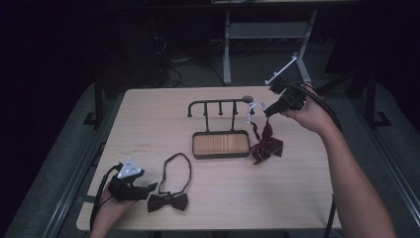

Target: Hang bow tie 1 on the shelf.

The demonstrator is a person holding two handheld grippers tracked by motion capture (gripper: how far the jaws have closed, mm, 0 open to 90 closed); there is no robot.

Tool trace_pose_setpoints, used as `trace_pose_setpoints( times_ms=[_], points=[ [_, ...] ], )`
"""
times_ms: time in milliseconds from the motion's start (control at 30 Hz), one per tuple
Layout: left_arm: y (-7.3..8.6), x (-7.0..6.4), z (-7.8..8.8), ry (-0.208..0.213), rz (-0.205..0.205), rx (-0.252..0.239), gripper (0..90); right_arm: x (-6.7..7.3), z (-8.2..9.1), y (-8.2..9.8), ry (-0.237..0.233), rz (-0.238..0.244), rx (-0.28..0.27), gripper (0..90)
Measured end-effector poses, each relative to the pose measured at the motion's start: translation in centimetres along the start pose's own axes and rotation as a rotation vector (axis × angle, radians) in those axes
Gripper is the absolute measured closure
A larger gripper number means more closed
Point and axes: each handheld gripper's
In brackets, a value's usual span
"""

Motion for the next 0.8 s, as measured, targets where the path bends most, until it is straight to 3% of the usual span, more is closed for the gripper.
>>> trace_pose_setpoints(
  times_ms=[800],
  points=[
    [-0.1,-0.1,0.0,0.000,0.002,-0.006,29.9,0.5,-1.8,3.5,-0.102,0.024,-0.048,66.8]
  ],
)
Point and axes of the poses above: each handheld gripper's, and its own axes: z roughly backward along the jaws, y roughly out of its underside, x roughly to its left, and after that the axes turned 12 degrees about x, right-handed
